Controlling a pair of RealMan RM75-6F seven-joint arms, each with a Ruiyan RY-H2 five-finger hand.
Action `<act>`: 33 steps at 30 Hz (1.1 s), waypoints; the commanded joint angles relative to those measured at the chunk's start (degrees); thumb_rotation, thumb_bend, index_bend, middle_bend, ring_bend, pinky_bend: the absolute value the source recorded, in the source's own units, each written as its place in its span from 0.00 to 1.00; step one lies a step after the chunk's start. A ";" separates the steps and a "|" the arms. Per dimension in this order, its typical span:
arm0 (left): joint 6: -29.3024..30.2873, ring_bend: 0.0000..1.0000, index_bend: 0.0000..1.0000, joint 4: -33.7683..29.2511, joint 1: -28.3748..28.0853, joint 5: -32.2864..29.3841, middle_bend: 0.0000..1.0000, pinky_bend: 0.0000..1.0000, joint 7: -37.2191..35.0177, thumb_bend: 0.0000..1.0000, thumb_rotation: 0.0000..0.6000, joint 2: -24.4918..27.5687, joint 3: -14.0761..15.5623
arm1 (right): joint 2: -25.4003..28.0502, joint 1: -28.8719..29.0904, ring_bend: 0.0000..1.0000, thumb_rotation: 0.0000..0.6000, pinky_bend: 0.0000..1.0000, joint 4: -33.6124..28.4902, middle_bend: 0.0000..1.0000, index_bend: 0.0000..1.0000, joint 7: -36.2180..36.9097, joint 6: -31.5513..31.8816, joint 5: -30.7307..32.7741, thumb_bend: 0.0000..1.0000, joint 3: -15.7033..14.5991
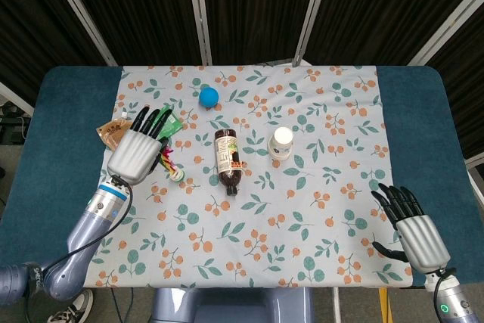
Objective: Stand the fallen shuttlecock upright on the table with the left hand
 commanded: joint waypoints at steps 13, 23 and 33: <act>-0.53 0.00 0.63 -4.07 0.14 3.20 0.00 0.00 -0.25 0.57 1.00 0.21 2.09 | 0.04 0.00 0.00 1.00 0.00 0.03 0.00 0.08 0.07 0.04 -0.07 0.05 -0.03; -1.44 0.00 0.50 -5.60 0.01 4.16 0.00 0.00 0.93 0.48 1.00 0.08 3.70 | 0.01 0.04 0.00 1.00 0.00 0.13 0.00 0.08 0.17 0.11 -0.19 0.05 -0.03; -0.23 0.00 0.23 -7.08 0.31 5.03 0.00 0.00 2.18 0.38 1.00 0.17 4.08 | -0.01 0.05 0.00 1.00 0.00 0.17 0.00 0.08 0.16 0.16 -0.30 0.05 -0.06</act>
